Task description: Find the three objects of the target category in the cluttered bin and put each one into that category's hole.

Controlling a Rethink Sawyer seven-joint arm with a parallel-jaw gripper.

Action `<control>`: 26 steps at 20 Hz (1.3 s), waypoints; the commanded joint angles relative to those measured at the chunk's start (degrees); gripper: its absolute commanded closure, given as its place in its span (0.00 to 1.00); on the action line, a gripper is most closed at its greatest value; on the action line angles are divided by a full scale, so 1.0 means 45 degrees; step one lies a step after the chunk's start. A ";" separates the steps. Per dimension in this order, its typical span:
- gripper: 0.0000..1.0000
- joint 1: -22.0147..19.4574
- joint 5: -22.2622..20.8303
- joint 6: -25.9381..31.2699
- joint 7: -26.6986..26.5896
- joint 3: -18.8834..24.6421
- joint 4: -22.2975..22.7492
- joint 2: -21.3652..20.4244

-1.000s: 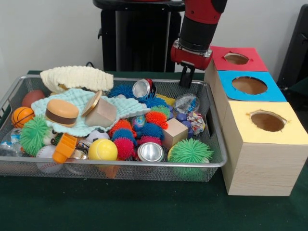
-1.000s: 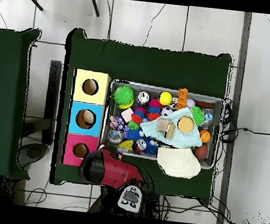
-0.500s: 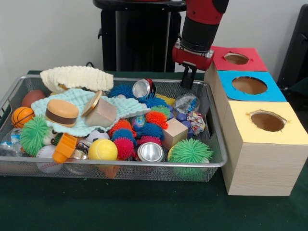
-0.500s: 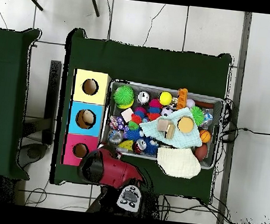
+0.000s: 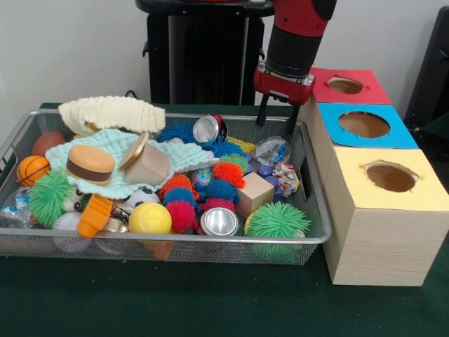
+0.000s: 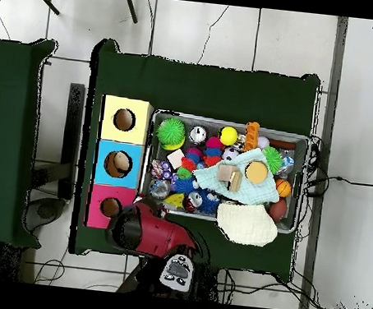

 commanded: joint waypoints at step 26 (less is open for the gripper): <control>0.00 -0.0438 0.0867 -0.1100 0.2460 0.1267 -0.1250 0.1748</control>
